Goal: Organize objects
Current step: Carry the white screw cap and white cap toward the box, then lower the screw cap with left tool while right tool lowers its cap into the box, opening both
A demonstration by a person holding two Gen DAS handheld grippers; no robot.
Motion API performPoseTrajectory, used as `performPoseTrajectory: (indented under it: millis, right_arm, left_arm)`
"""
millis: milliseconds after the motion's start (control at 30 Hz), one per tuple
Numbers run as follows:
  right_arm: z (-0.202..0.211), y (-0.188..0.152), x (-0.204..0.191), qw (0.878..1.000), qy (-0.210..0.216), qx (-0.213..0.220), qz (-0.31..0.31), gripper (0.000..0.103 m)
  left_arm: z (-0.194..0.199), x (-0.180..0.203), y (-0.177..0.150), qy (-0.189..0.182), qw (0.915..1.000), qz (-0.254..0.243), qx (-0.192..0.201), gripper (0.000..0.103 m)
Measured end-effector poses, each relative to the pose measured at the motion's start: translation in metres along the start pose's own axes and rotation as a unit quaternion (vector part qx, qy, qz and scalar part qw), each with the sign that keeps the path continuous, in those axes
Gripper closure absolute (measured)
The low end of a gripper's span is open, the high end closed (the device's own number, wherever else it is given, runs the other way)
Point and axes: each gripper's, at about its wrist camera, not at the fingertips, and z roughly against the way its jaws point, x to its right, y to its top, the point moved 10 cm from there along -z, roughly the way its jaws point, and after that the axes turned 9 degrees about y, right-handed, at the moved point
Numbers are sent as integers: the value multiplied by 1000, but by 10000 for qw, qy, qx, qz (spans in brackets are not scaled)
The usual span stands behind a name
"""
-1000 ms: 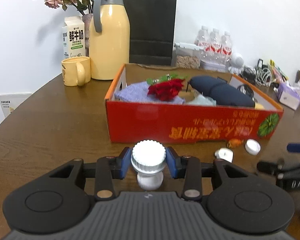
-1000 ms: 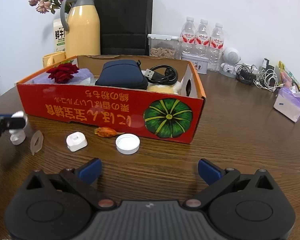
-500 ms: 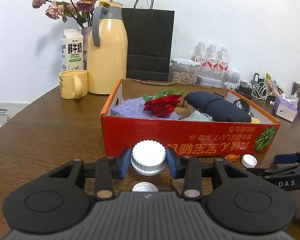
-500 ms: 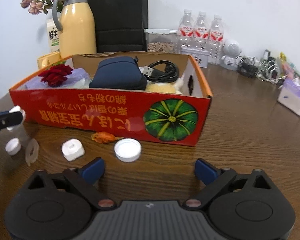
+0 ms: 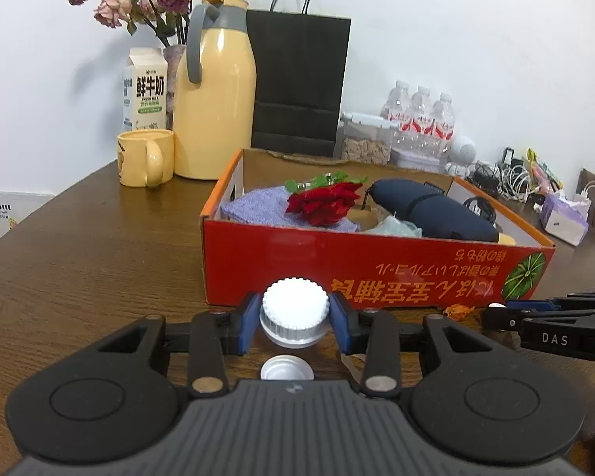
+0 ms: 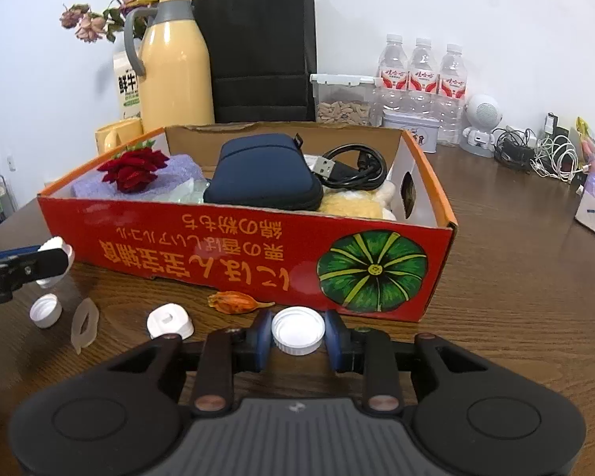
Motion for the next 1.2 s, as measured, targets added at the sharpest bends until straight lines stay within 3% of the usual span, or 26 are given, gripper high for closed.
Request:
performPoseTrajectory:
  millis: [367,700,933,1200]
  right_arm:
    - [38,16,-2,9974,30,712,135,76]
    - [57,64,3,9914,-21,1267,339,76]
    - [44,104,11,9875,-34,1517,414,76]
    - [-17,139,24,9889,-120,1458,254,76]
  left_arm:
    - [23,-1,12,57,9995,15,298,64]
    - [41,28,60,-174,9960,-149,863,64]
    - [13,45,94,-127,9945,-160,1032,64]
    - [-54,56,124,163,9963,-64,840,64]
